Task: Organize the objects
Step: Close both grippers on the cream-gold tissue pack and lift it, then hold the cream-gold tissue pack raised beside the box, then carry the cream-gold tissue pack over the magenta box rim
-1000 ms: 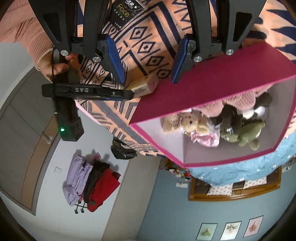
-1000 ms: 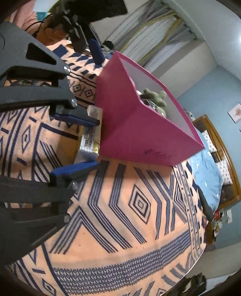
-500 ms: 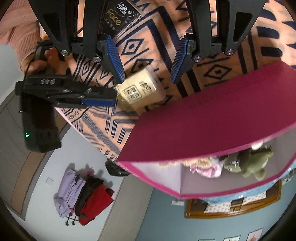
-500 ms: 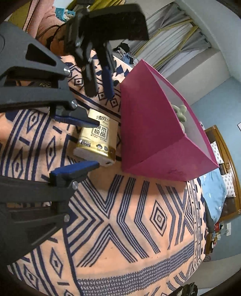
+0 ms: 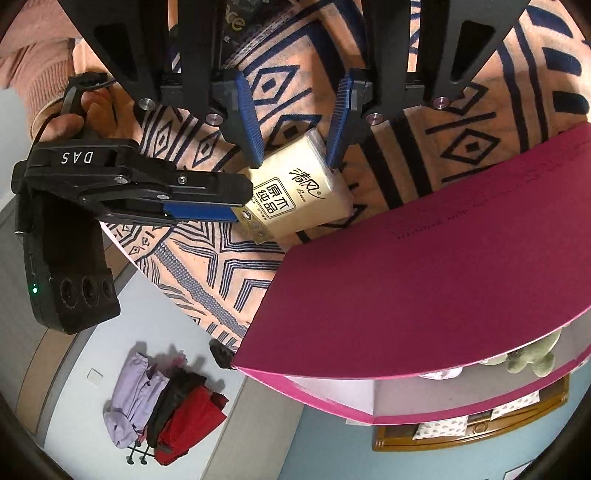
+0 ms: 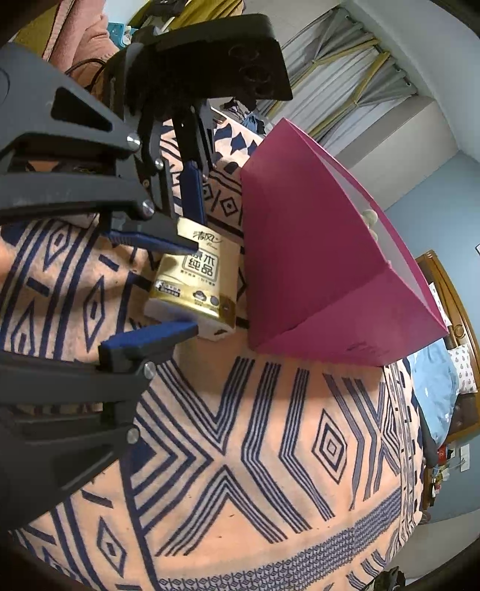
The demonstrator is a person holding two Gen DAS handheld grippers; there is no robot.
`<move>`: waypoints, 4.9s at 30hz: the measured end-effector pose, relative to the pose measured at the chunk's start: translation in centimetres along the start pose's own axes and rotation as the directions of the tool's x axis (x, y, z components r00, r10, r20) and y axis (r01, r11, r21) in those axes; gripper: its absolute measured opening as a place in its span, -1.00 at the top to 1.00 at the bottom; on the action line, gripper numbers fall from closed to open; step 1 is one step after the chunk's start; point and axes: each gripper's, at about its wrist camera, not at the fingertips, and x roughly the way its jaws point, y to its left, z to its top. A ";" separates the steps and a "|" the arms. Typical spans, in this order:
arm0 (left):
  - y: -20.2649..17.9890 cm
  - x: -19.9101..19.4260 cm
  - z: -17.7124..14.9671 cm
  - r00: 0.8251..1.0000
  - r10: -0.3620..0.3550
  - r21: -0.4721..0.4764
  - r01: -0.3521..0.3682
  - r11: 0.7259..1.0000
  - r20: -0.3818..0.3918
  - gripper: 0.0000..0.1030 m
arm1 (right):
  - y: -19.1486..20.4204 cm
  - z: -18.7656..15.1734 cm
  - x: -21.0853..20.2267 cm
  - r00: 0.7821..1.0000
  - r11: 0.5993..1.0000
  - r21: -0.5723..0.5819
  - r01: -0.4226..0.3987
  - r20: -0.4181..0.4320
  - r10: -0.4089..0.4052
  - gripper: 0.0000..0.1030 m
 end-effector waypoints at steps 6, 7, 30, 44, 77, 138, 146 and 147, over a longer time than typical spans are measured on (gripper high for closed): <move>-0.1 -0.4 0.0 1.000 -0.005 -0.007 0.005 1.000 0.004 0.32 | 0.5 -0.1 -0.3 1.000 1.000 -0.009 0.010 0.009 -0.010 0.22; -0.2 -0.7 0.0 1.000 -0.007 -0.008 0.007 1.000 0.008 0.32 | 0.7 -0.1 -0.5 1.000 1.000 -0.013 0.010 0.014 -0.010 0.22; -2.1 -5.8 0.3 0.992 0.017 0.042 -0.022 0.999 0.122 0.32 | 4.6 0.1 -3.3 0.996 0.995 -0.096 0.013 0.087 -0.004 0.22; -2.6 -6.9 0.7 0.988 0.020 0.061 -0.030 0.998 0.154 0.32 | 5.3 0.5 -4.2 0.994 0.994 -0.110 0.010 0.109 0.003 0.22; -2.5 -7.8 1.6 0.981 0.028 0.059 -0.039 0.997 0.191 0.32 | 6.2 1.6 -5.4 0.989 0.989 -0.149 0.007 0.150 0.016 0.22; -2.2 -8.0 3.5 0.975 0.048 0.073 -0.065 0.995 0.215 0.32 | 6.6 3.2 -5.7 0.983 0.985 -0.173 0.011 0.184 0.021 0.20; -2.2 -8.2 3.7 0.974 0.055 0.077 -0.073 0.994 0.221 0.32 | 6.7 3.3 -5.8 0.981 0.985 -0.175 0.011 0.190 0.023 0.20; -2.3 -8.2 3.7 0.973 0.055 0.077 -0.073 0.994 0.222 0.32 | 6.7 3.4 -5.8 0.981 0.984 -0.176 0.011 0.192 0.023 0.20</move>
